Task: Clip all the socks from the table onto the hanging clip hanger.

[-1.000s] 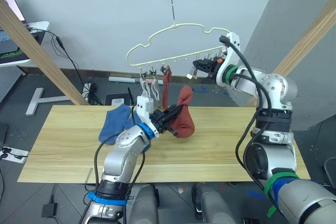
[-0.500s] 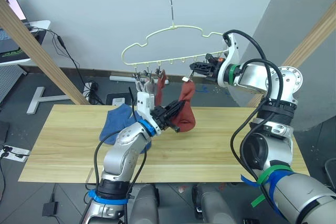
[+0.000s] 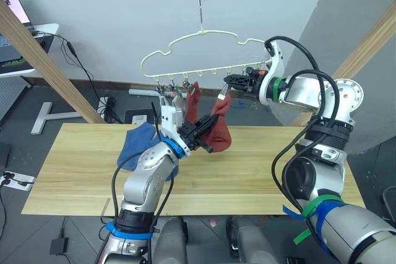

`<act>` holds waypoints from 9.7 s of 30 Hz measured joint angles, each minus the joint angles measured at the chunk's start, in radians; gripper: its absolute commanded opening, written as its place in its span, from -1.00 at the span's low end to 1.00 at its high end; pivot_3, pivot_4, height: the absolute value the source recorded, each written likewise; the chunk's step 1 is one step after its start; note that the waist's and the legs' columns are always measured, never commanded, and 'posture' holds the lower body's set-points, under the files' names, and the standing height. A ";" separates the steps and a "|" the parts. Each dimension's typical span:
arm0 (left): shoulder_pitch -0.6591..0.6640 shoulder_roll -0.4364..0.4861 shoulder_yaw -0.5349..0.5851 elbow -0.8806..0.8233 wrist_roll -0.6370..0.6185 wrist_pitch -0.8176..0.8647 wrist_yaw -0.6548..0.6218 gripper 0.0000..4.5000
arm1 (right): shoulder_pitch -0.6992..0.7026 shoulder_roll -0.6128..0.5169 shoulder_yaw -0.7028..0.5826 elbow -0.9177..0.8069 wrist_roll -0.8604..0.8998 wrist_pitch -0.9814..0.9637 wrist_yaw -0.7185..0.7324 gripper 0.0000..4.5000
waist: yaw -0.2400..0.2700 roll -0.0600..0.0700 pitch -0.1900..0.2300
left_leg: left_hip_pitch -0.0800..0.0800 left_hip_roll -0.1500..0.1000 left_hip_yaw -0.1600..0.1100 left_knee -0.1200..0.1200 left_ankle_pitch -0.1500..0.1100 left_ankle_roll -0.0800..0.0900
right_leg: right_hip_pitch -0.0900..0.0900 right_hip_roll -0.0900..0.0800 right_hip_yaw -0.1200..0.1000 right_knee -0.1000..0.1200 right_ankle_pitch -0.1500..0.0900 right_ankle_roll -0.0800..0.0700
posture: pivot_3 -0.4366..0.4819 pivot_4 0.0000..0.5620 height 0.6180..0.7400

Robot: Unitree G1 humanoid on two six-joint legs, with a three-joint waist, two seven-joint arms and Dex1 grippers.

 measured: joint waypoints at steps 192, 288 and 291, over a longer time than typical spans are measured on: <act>-0.203 -0.074 -0.115 0.231 0.280 -0.262 0.063 -1.00 | -0.077 0.013 -0.144 -0.081 -0.165 0.056 -0.079 0.71 | -0.004 0.004 0.003 | -0.010 -0.001 -0.001 0.003 0.000 0.001 | -0.008 -0.001 -0.002 0.004 0.000 -0.001 | -0.31 -0.15 1.00; -0.130 0.306 0.103 -0.320 -0.234 0.259 -0.020 1.00 | 0.366 0.084 0.639 -0.054 -0.634 -1.178 -0.094 -0.64 | -0.003 0.004 0.003 | -0.007 0.000 -0.001 0.004 0.000 0.000 | -0.008 0.000 0.000 0.007 0.001 -0.001 | -0.06 -0.19 1.00; -0.130 0.306 0.103 -0.320 -0.235 0.259 -0.019 1.00 | 0.365 0.078 0.638 -0.050 -0.634 -1.193 -0.090 -0.96 | -0.003 0.004 0.003 | -0.007 0.000 -0.001 0.004 0.000 0.000 | -0.008 0.000 0.000 0.006 0.001 -0.001 | -0.07 -0.19 1.00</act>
